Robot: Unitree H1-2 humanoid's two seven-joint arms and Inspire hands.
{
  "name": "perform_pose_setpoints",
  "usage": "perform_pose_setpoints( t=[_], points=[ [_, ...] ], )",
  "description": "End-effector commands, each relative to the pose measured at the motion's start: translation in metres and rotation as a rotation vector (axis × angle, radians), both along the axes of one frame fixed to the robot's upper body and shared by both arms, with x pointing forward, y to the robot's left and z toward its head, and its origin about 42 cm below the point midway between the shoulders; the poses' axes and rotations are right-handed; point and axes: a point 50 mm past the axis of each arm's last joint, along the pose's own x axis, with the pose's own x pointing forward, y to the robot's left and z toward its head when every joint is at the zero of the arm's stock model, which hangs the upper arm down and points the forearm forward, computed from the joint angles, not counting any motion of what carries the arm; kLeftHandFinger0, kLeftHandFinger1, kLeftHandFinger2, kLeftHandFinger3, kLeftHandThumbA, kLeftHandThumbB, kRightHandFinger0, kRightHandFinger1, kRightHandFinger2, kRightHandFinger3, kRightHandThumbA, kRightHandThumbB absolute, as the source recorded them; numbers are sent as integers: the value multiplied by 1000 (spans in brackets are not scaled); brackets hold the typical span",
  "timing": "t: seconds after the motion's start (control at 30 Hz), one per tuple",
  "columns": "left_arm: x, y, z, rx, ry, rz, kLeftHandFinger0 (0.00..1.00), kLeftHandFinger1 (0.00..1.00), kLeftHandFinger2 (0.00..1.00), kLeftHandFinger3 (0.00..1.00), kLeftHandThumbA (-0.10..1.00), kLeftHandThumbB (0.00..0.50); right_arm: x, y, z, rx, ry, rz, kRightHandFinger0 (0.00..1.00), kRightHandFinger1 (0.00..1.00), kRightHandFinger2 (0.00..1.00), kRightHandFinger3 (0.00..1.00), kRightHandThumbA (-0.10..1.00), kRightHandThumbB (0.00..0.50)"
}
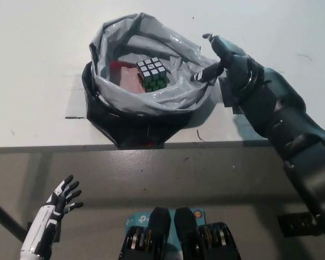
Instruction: Use the right hand to pick up a rubix's cube and place it into a plastic bag and lift the bag
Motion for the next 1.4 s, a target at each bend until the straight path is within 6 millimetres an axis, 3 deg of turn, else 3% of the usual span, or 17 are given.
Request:
perform_pose_setpoints(
  t=[0.0, 0.27, 0.4, 0.43, 0.47, 0.53, 0.63, 0.7, 0.73, 0.8, 0.83, 0.9, 0.93, 1.03, 1.1, 1.23, 1.37],
  points=[
    [-3, 0, 7, 27, -38, -23, 863, 911, 974, 1000, 959, 218, 3, 2, 15, 193, 84, -2, 1000, 1000, 1000, 1000, 860, 500],
    [-5, 1, 4, 34, -37, -29, 878, 899, 952, 1000, 969, 237, -3, -7, -14, 225, 214, -42, 1000, 1000, 1000, 1000, 877, 464],
    [-5, 1, 3, 31, -41, -21, 863, 885, 933, 1000, 959, 228, -3, -11, -16, 244, 223, -59, 694, 906, 1000, 1000, 770, 339],
    [-3, 0, 4, 23, -39, -21, 864, 886, 934, 1000, 957, 227, -1, -12, -10, 263, 223, -76, 477, 619, 884, 1000, 711, 304],
    [-2, 0, 4, 26, -39, -20, 866, 886, 935, 1000, 958, 222, 0, -12, -7, 292, 225, -91, 158, 270, 532, 1000, 613, 272],
    [-3, 0, 4, 32, -40, -20, 866, 885, 935, 1000, 959, 221, 0, -12, -6, 321, 228, -104, 51, 180, 440, 942, 555, 269],
    [-5, 1, 2, 29, -36, -20, 866, 881, 923, 1000, 949, 223, 0, -14, -6, 325, 234, -99, 0, 1, 86, 379, 423, 204],
    [-6, 0, 2, 14, -31, -21, 869, 875, 912, 1000, 935, 225, 0, -15, -7, 322, 228, -105, 0, 0, 68, 387, 358, 192],
    [-6, 0, 2, 13, -33, -21, 866, 869, 904, 1000, 931, 224, 0, -15, -7, 356, 232, -125, 0, 0, 88, 565, 328, 189],
    [-5, 1, 2, 16, -37, -19, 864, 867, 901, 1000, 930, 222, 1, -15, -6, 410, 237, -157, 0, 43, 223, 565, 279, 186],
    [-5, 1, 2, 28, -39, -21, 845, 852, 894, 1000, 950, 213, 1, -16, -5, 430, 235, -163, 0, 120, 404, 556, 244, 188],
    [-5, 2, 2, 38, -40, -22, 840, 848, 892, 1000, 954, 213, 2, -16, -2, 486, 228, -183, 0, 192, 590, 706, 193, 203],
    [-5, 2, 2, 37, -39, -21, 836, 845, 889, 1000, 948, 219, 2, -17, -1, 494, 225, -188, 0, 210, 635, 829, 196, 207],
    [-4, 2, 2, 32, -34, -20, 831, 841, 881, 1000, 929, 223, 4, -17, 5, 540, 208, -189, 0, 288, 728, 868, 212, 211],
    [-1, 2, 4, 39, -39, -21, 819, 829, 878, 1000, 937, 223, 6, -18, 14, 576, 188, -177, 0, 321, 764, 707, 196, 195],
    [-3, 2, 3, 42, -32, -19, 809, 822, 882, 1000, 935, 232, 8, -18, 26, 606, 175, -153, 51, 480, 896, 683, 245, 172],
    [-2, 1, 4, 50, -38, -11, 803, 820, 876, 1000, 925, 230, 13, -13, 56, 743, 144, -132, 61, 604, 981, 391, 216, 203]
  ],
)
